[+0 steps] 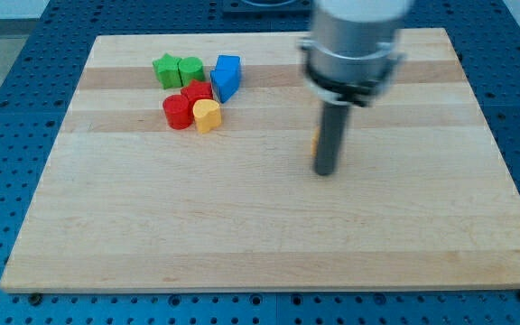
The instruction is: Push the yellow hexagon slightly up and left
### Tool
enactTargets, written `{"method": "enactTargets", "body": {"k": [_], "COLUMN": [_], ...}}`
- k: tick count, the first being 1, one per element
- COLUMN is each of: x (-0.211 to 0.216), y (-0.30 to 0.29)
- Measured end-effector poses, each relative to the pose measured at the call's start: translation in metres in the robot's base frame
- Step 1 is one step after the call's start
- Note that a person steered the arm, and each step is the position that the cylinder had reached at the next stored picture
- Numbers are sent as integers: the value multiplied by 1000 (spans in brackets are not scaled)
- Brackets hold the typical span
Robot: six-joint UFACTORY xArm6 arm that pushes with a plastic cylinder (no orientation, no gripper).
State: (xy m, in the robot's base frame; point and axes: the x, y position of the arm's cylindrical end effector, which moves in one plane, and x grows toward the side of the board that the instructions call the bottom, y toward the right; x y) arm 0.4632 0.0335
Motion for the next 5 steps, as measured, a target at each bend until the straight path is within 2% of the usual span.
{"method": "enactTargets", "body": {"k": [1, 2, 3, 4, 5], "x": [-37, -14, 6, -7, -56], "y": [-56, -47, 4, 60, 40]}}
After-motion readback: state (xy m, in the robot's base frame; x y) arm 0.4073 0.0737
